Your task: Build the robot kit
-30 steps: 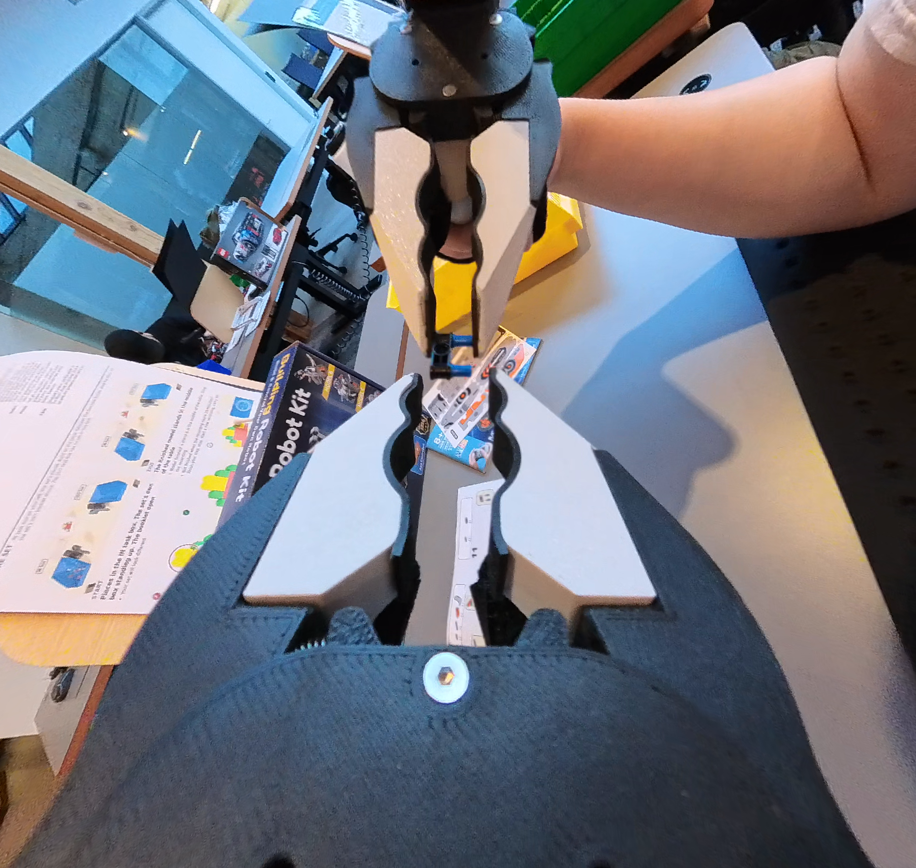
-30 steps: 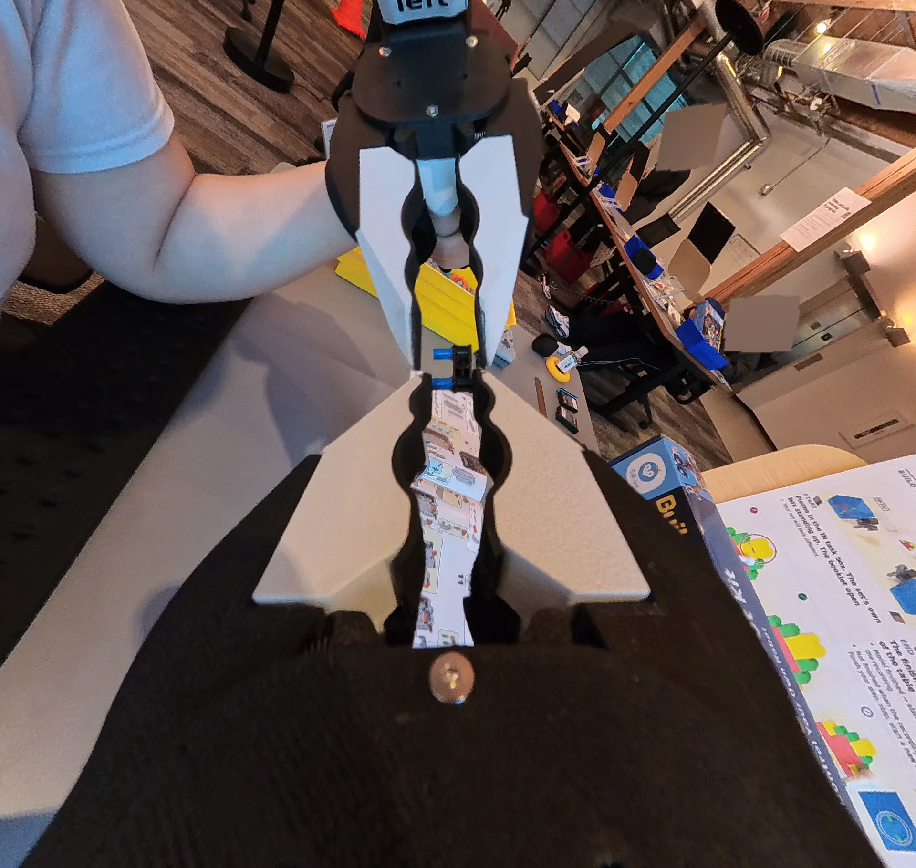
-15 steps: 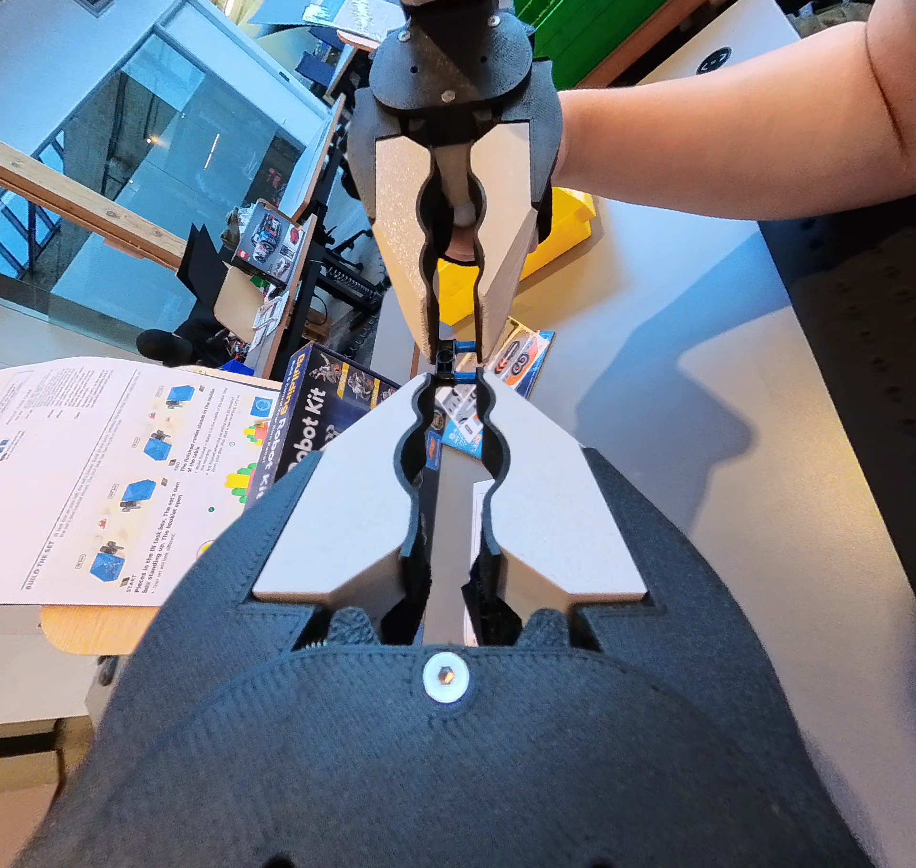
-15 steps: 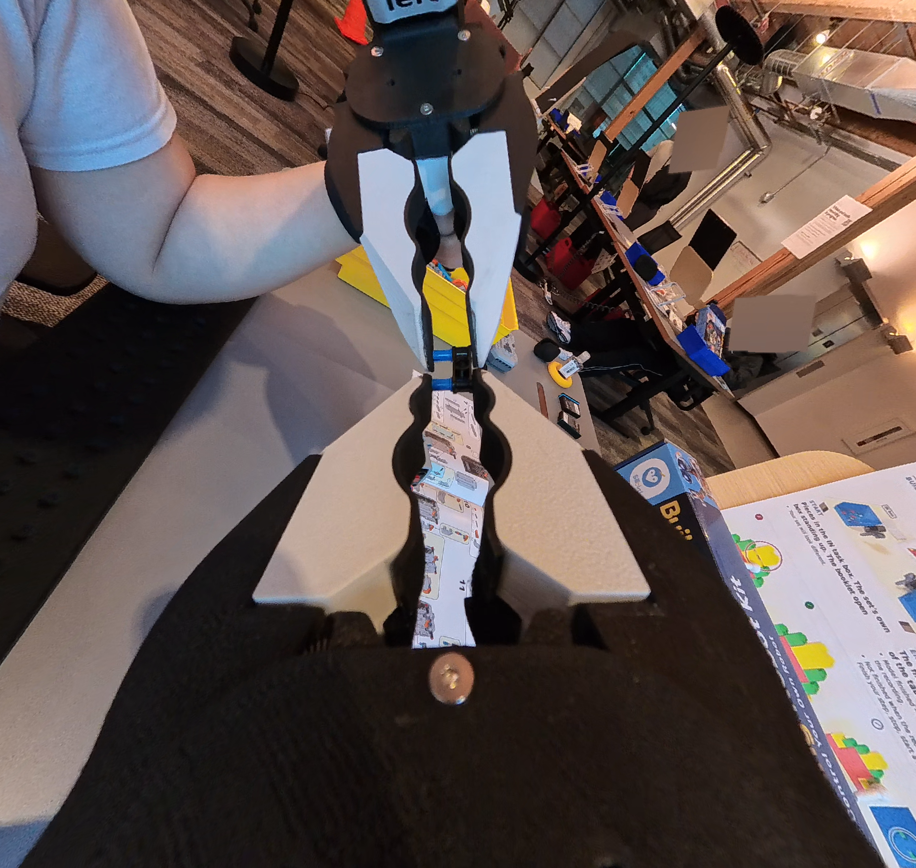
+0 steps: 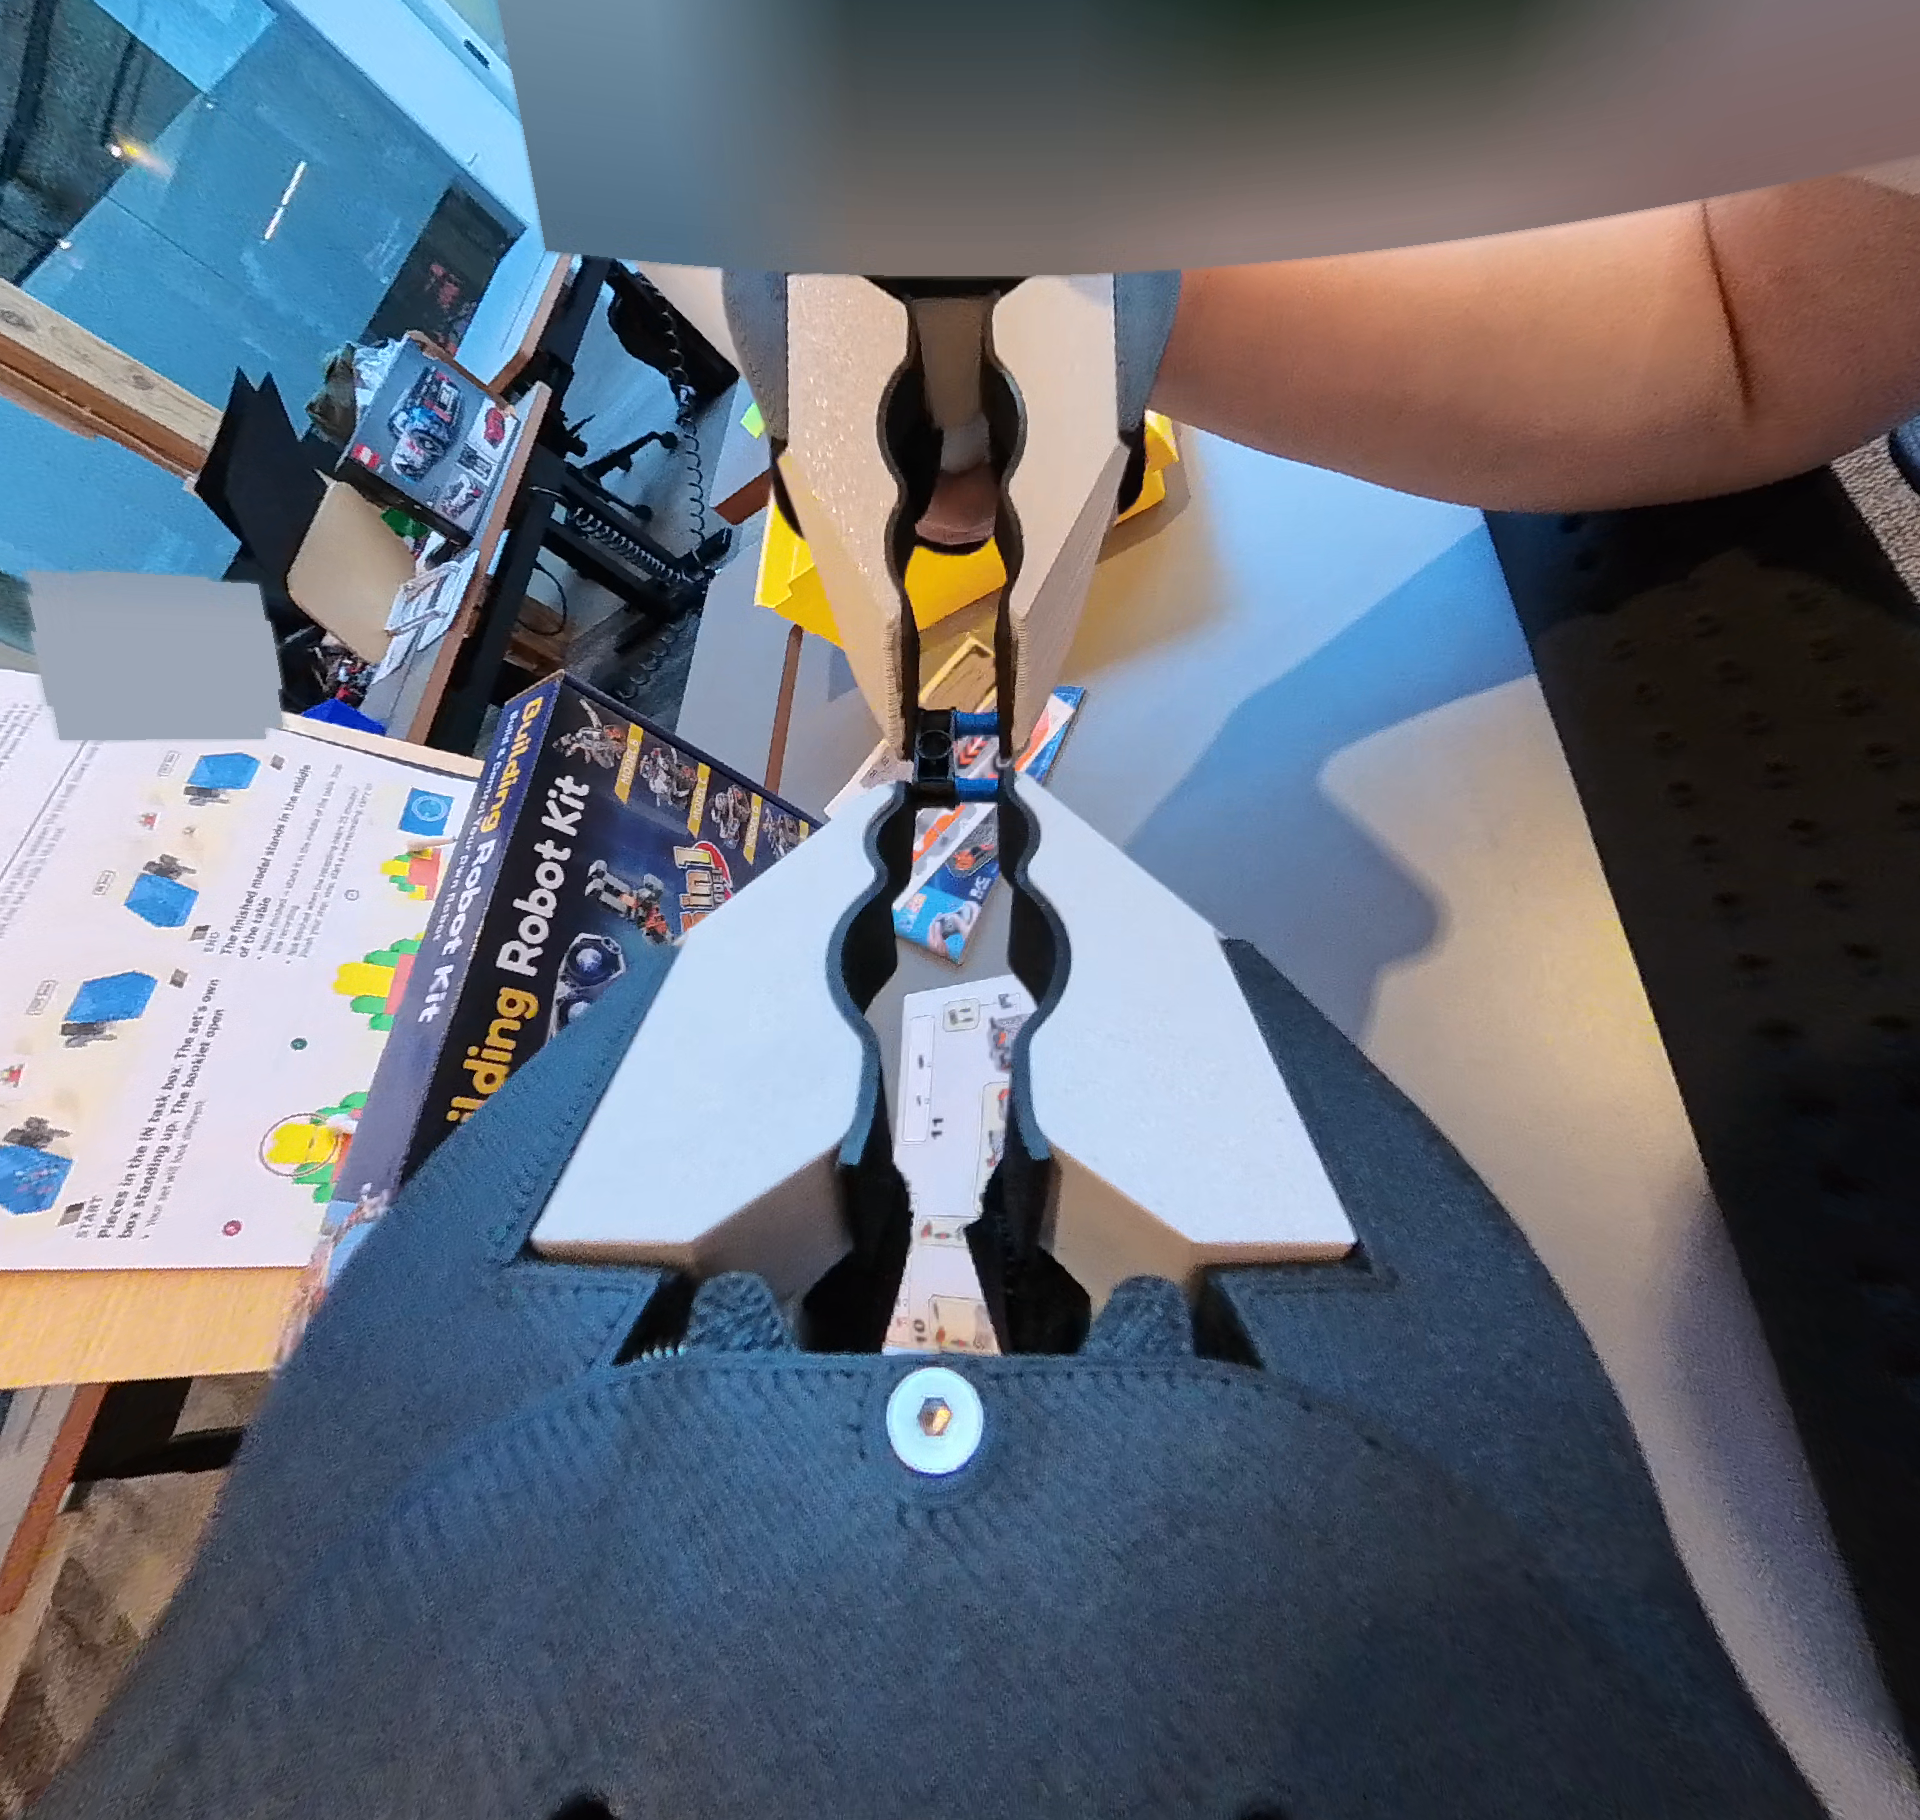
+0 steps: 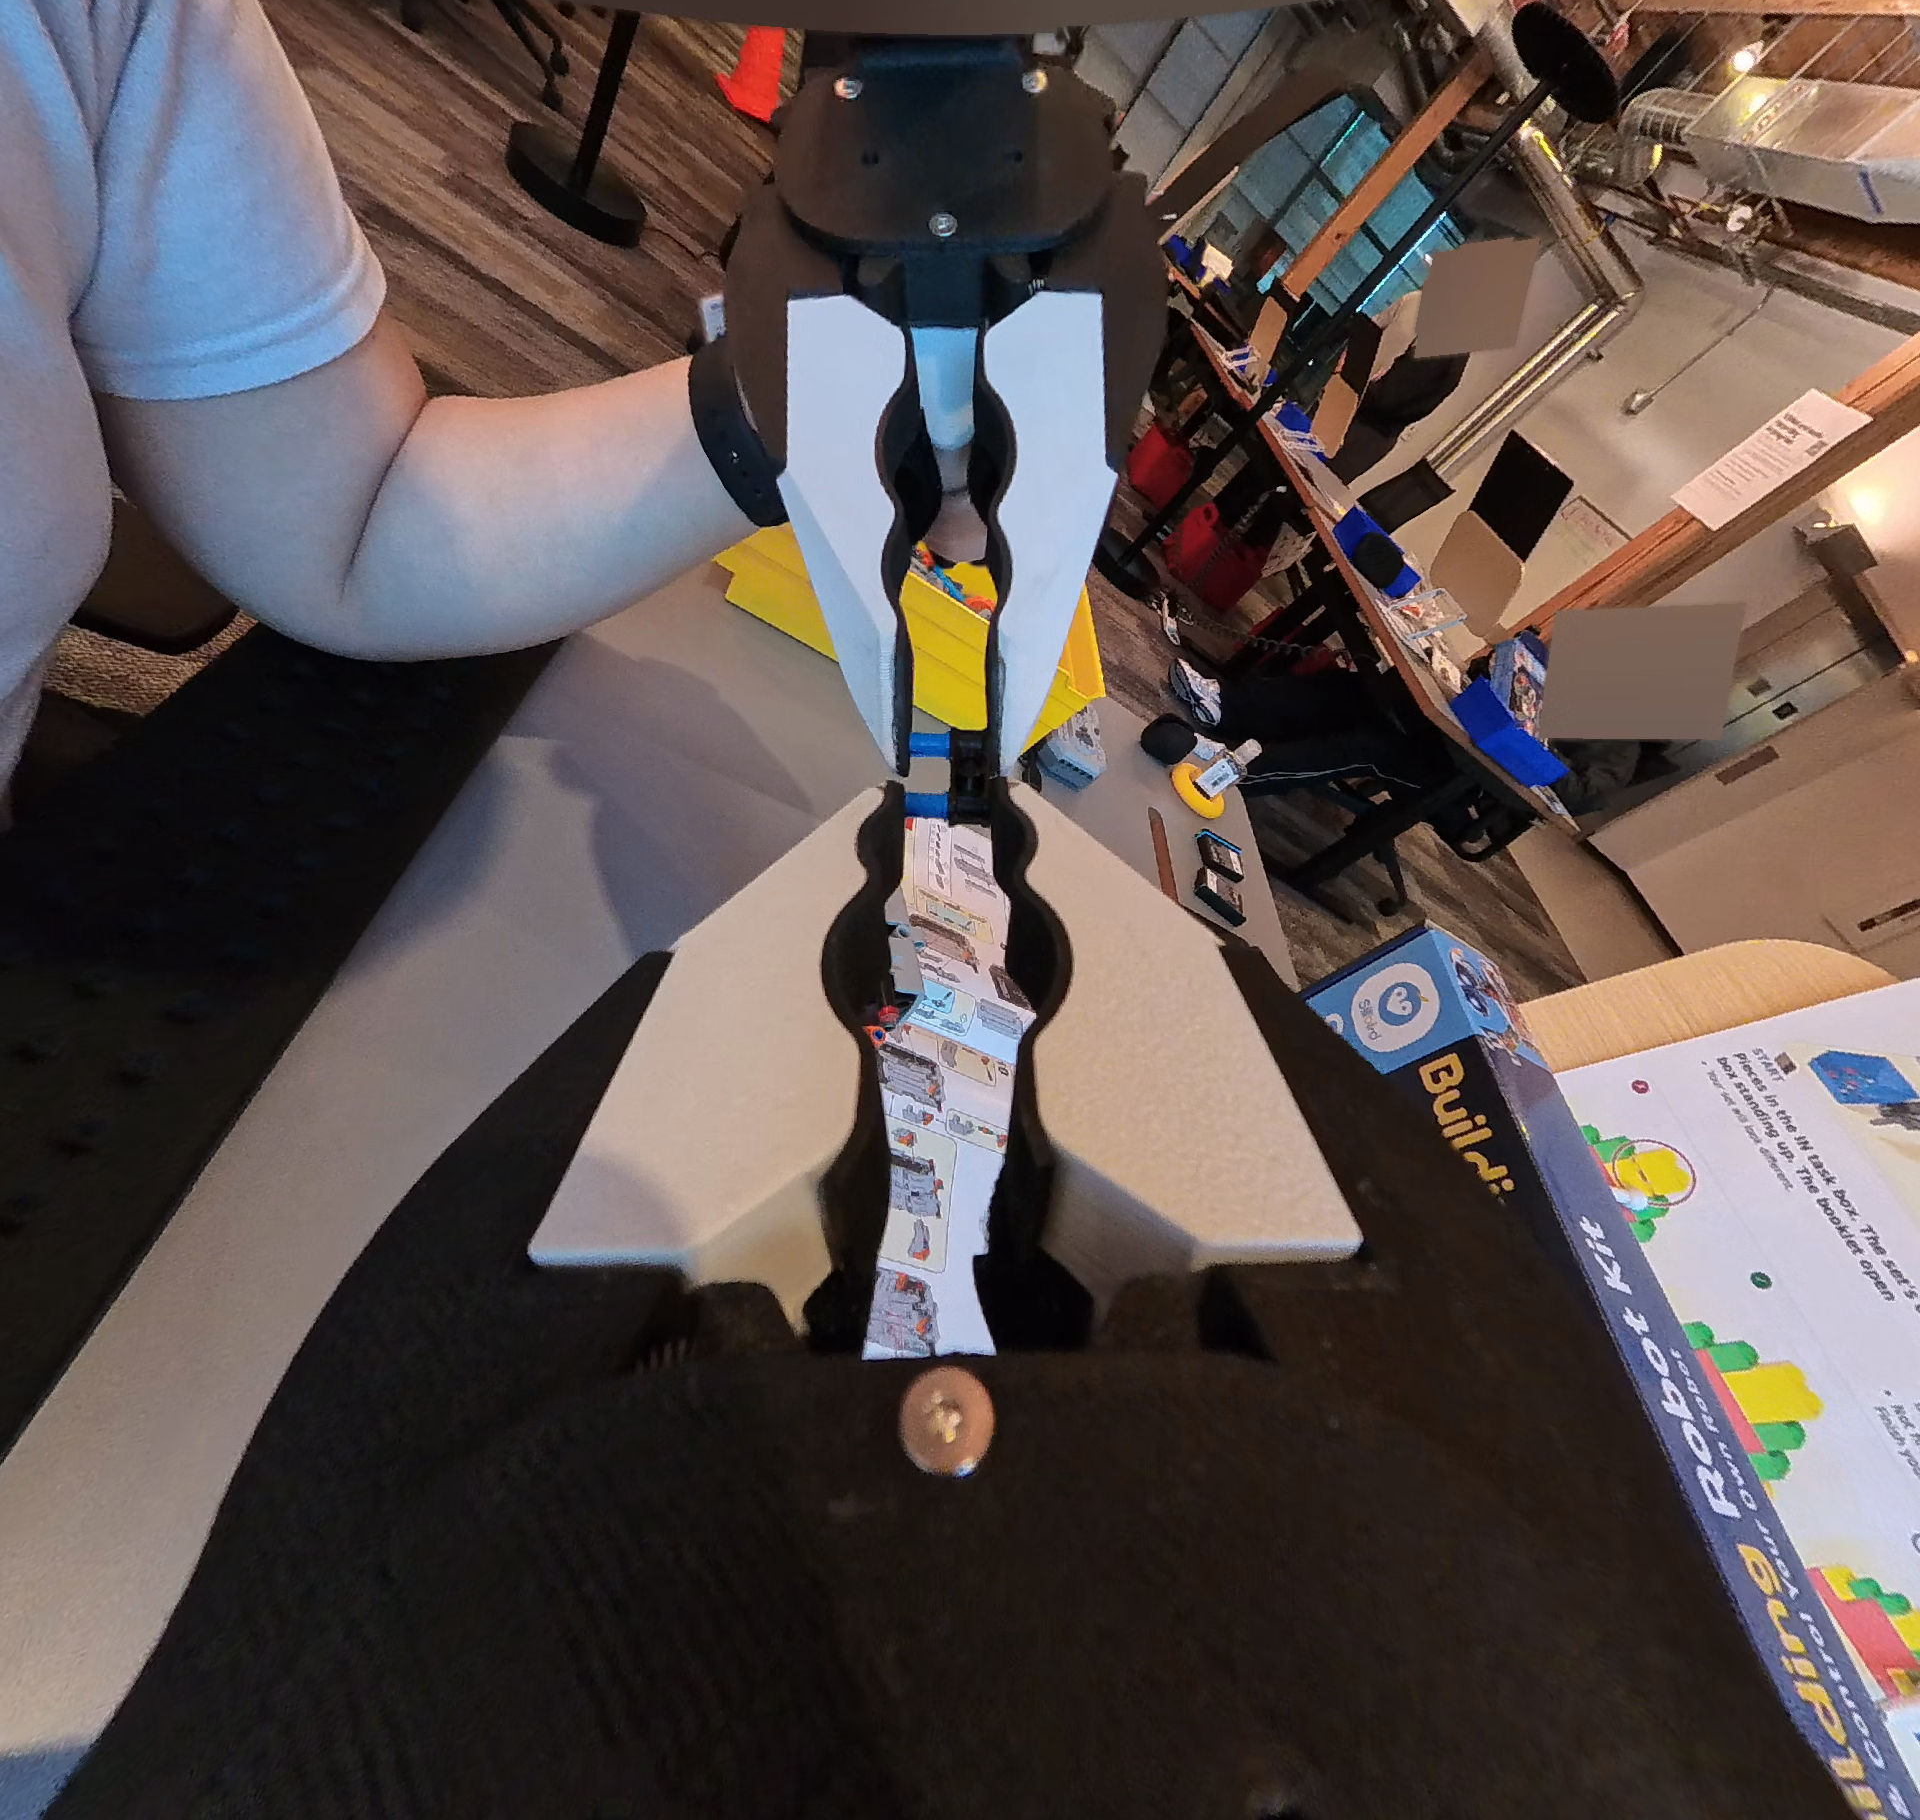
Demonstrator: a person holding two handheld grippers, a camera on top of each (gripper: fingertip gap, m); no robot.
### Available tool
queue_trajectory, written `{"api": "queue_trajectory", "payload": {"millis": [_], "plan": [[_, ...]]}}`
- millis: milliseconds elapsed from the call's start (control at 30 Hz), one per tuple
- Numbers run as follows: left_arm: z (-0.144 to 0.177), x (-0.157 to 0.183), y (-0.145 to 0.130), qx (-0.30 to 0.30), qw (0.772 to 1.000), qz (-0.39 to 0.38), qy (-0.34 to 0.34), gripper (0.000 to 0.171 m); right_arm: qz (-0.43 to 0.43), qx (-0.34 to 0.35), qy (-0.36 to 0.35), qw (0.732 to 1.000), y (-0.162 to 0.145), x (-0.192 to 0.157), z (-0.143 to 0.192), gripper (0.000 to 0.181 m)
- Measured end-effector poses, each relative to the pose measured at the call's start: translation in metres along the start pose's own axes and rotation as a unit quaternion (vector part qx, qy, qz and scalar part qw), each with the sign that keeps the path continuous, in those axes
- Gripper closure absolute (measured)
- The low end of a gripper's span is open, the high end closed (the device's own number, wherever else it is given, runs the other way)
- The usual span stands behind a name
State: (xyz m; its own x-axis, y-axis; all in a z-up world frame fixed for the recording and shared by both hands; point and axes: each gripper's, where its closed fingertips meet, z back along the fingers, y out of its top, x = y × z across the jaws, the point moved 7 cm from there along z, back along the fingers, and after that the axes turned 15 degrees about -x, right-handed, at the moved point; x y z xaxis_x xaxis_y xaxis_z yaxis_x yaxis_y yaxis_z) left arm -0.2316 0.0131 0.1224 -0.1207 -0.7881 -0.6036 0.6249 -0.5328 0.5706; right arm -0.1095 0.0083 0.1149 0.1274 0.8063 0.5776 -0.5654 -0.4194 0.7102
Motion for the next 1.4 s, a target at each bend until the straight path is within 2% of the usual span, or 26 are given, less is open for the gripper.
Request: {"api": "queue_trajectory", "payload": {"millis": [200,500,533,600,633,700,733,767,800,833,867,900,933,967,1033,1100,1200,1233,1267,1300,1333,1400], "plan": [[0.002,0.001,0.000,-0.010,0.999,-0.022,0.043,0.157,0.011,-0.008,-0.024,1.000,0.001,0.001,-0.002,0.165],[0.001,0.002,-0.002,-0.001,0.999,-0.014,0.043,0.157,0.025,-0.024,-0.038,0.999,0.001,0.000,-0.003,0.166],[0.002,0.001,-0.002,0.002,0.999,-0.010,0.040,0.155,0.021,-0.022,-0.029,0.999,0.000,0.000,-0.004,0.166],[0.006,-0.002,-0.005,0.003,0.999,0.006,0.040,0.127,0.008,-0.014,-0.032,0.999,-0.004,0.005,-0.004,0.165],[0.010,-0.005,-0.007,0.010,0.999,0.018,0.039,0.118,-0.004,0.007,-0.038,0.999,-0.007,0.009,-0.001,0.165],[0.021,-0.010,-0.010,0.040,0.998,0.042,0.036,0.112,-0.053,0.111,-0.032,0.992,-0.017,0.022,0.013,0.165],[0.027,-0.012,-0.011,0.058,0.996,0.051,0.035,0.114,-0.090,0.204,0.016,0.975,-0.022,0.026,0.026,0.165],[0.033,-0.013,-0.011,0.075,0.995,0.057,0.033,0.116,-0.131,0.318,0.075,0.936,-0.027,0.032,0.045,0.166],[0.039,-0.014,-0.012,0.089,0.994,0.061,0.032,0.117,-0.150,0.446,0.135,0.872,-0.034,0.036,0.069,0.166],[0.043,-0.014,-0.012,0.099,0.993,0.063,0.032,0.117,-0.137,0.568,0.183,0.791,-0.045,0.037,0.096,0.166],[0.047,-0.014,-0.013,0.105,0.992,0.065,0.033,0.117,-0.118,0.673,0.187,0.706,-0.062,0.038,0.119,0.166],[0.050,-0.014,-0.014,0.108,0.991,0.065,0.035,0.117,-0.104,0.747,0.175,0.633,-0.081,0.038,0.135,0.167],[0.052,-0.014,-0.015,0.108,0.991,0.065,0.038,0.117,-0.095,0.784,0.177,0.588,-0.096,0.037,0.144,0.167],[0.054,-0.014,-0.017,0.103,0.992,0.064,0.042,0.117,-0.105,0.791,0.170,0.578,-0.104,0.039,0.145,0.167],[0.054,-0.013,-0.019,0.093,0.993,0.061,0.048,0.117,-0.105,0.796,0.155,0.576,-0.112,0.038,0.146,0.166],[0.054,-0.013,-0.019,0.090,0.993,0.059,0.050,0.116,-0.102,0.808,0.166,0.556,-0.114,0.038,0.149,0.167],[0.053,-0.011,-0.018,0.086,0.994,0.056,0.047,0.117,-0.106,0.795,0.169,0.573,-0.108,0.038,0.146,0.167],[0.051,-0.011,-0.019,0.081,0.994,0.054,0.046,0.116,-0.114,0.784,0.171,0.586,-0.104,0.039,0.143,0.167],[0.050,-0.011,-0.019,0.075,0.995,0.054,0.045,0.116,-0.135,0.757,0.165,0.617,-0.098,0.042,0.137,0.167],[0.048,-0.011,-0.020,0.070,0.995,0.054,0.044,0.116,-0.167,0.705,0.146,0.673,-0.089,0.046,0.127,0.167],[0.047,-0.011,-0.022,0.064,0.995,0.057,0.044,0.116,-0.199,0.624,0.111,0.747,-0.080,0.051,0.112,0.166],[0.041,-0.015,-0.026,0.045,0.995,0.069,0.051,0.118,-0.218,0.390,0.002,0.895,-0.068,0.055,0.080,0.166]]}}
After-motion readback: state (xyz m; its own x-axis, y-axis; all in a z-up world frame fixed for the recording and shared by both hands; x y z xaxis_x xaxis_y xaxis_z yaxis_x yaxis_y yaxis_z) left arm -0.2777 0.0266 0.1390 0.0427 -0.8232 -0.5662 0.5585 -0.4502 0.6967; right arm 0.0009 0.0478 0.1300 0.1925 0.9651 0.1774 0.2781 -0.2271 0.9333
